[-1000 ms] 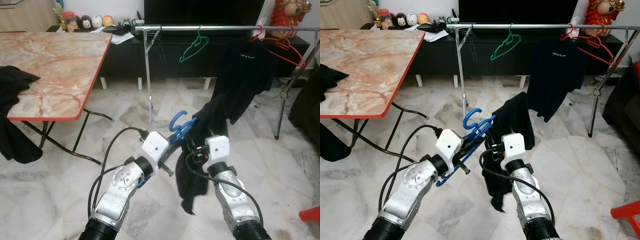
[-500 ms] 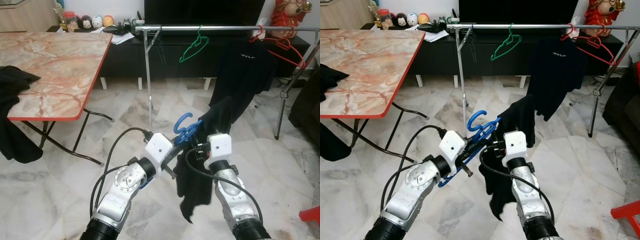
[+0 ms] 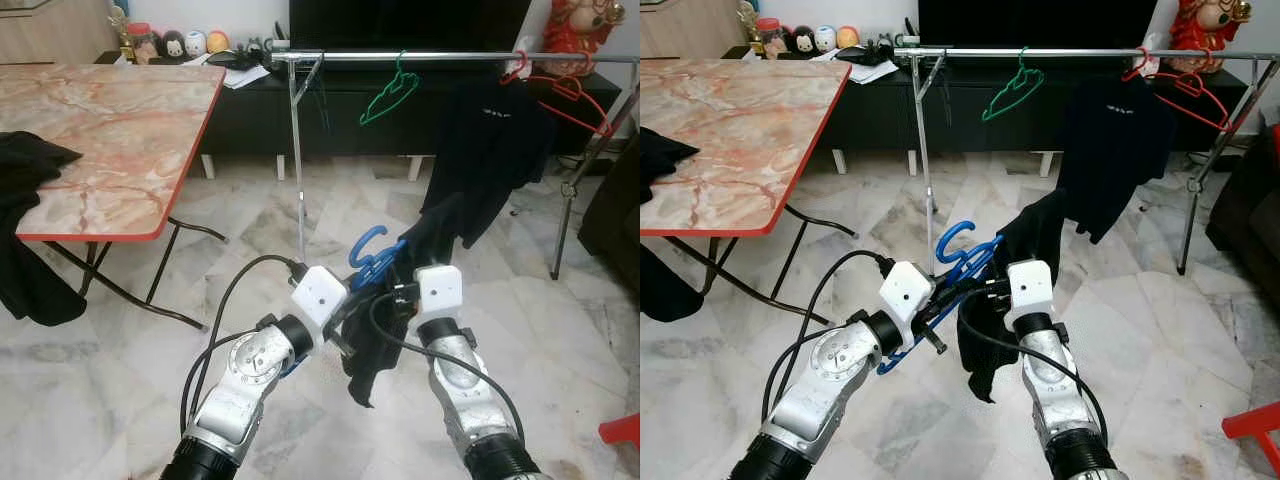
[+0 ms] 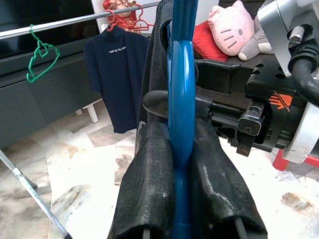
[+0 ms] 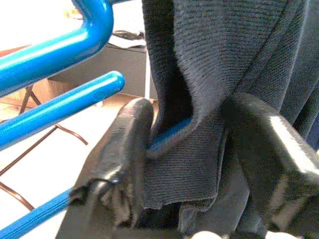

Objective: Hang hanger

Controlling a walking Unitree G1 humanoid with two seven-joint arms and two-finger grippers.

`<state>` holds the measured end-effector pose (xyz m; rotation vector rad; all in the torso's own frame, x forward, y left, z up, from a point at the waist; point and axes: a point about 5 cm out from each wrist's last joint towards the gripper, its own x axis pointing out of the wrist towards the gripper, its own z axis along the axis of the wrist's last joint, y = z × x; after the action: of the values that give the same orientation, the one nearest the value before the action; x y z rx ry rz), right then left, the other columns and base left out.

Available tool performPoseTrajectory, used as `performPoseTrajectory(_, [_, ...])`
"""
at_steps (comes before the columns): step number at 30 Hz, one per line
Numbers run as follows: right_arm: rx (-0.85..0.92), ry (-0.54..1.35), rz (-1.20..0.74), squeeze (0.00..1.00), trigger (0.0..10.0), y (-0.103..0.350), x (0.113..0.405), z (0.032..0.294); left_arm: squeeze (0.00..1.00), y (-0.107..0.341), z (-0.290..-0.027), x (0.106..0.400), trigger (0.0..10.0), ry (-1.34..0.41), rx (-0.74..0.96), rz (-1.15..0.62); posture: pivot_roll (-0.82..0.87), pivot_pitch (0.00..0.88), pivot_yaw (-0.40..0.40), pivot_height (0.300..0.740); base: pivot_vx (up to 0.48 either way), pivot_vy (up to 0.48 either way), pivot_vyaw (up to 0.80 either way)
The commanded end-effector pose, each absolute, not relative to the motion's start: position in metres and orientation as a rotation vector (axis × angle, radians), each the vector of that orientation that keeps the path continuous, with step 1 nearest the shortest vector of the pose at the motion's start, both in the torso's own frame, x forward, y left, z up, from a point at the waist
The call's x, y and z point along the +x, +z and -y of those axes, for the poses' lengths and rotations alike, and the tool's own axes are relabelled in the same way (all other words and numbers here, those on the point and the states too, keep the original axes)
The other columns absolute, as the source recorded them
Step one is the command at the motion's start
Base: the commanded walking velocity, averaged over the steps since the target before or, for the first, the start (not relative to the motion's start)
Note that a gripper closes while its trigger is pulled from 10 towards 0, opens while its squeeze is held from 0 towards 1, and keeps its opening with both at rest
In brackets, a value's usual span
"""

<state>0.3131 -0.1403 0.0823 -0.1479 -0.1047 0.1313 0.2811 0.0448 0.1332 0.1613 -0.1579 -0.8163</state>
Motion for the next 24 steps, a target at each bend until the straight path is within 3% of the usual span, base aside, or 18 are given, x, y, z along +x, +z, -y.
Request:
performPoseTrajectory(1, [-0.149, 0.128, 0.110, 0.00, 0.0, 0.0843, 0.3154, 0.1400, 0.00, 0.1479, -0.0402, 0.2797, 10.0, -0.832, 0.160, 0.224, 0.02, 0.000, -0.016, 0.740, 0.000, 0.000, 0.00])
performPoseTrajectory(24, [-0.151, 0.130, 0.113, 0.00, 0.0, 0.0841, 0.3152, 0.1384, 0.00, 0.1471, -0.0420, 0.2809, 10.0, -0.821, 0.165, 0.223, 0.02, 0.000, -0.013, 0.740, 0.000, 0.000, 0.00])
